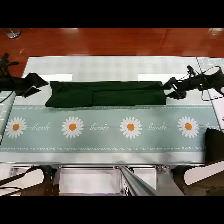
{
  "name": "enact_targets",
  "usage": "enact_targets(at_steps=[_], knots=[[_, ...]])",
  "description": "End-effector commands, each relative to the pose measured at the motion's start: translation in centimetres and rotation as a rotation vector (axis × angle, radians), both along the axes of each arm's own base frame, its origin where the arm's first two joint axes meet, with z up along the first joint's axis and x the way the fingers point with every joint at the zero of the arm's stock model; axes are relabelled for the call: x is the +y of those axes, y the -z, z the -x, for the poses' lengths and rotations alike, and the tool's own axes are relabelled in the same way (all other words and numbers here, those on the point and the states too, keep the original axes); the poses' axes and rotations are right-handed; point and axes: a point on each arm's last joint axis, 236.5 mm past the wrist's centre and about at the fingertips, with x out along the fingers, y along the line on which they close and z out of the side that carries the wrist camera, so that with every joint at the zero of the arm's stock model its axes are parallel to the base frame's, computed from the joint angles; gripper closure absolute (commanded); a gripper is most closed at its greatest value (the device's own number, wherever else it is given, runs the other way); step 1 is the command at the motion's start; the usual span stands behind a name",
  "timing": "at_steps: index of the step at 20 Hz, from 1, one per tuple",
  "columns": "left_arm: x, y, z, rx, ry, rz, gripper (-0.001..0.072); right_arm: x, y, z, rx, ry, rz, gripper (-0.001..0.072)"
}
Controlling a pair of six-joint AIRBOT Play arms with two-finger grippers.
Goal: Fold the shirts.
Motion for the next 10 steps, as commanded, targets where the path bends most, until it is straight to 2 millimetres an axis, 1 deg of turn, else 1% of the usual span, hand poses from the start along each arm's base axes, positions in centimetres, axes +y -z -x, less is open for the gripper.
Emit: enact_targets(at_steps=[1, 2, 3, 4, 5, 6, 7, 9, 10], knots=[[-4.6, 0.0, 0.6, -0.023, 0.101, 0.006, 0.0003, 3.0, -0.3, -0.8, -0.024, -0.051, -0.021, 0.0171], [-6.0, -0.2, 0.4, -0.050, 0.152, -0.006, 0.0004, 3.5, -0.5, -0.9, -0.029, -0.074, -0.013, 0.0294], [-7.1, -0.6, 0.3, -0.077, 0.207, -0.013, 0.0005, 3.6, -0.6, -0.8, -0.031, -0.099, 0.000, 0.0524], [-8.0, -1.1, 0.1, -0.094, 0.229, -0.009, 0.0005, 3.6, -0.8, -0.7, -0.029, -0.106, -0.003, 0.0680], [-8.8, -1.8, -0.1, -0.111, 0.242, 0.000, 0.0023, 3.7, -1.2, -0.4, -0.026, -0.118, -0.012, 0.0681], [-9.3, -2.5, -0.3, -0.124, 0.254, 0.007, 0.0314, 3.3, -2.0, -0.1, -0.031, -0.130, -0.007, 0.0682], [-9.9, -3.3, -0.5, -0.139, 0.267, 0.020, 0.0689, 2.7, -3.0, 0.3, -0.042, -0.146, 0.014, 0.0683], [-11.9, -4.8, -0.6, -0.172, 0.298, 0.071, 0.0690, 0.6, -5.9, 1.7, -0.070, -0.184, 0.103, 0.0683], [-13.2, -5.2, -0.5, -0.185, 0.324, 0.086, 0.0690, -0.3, -7.8, 2.5, -0.102, -0.197, 0.147, 0.0683]])
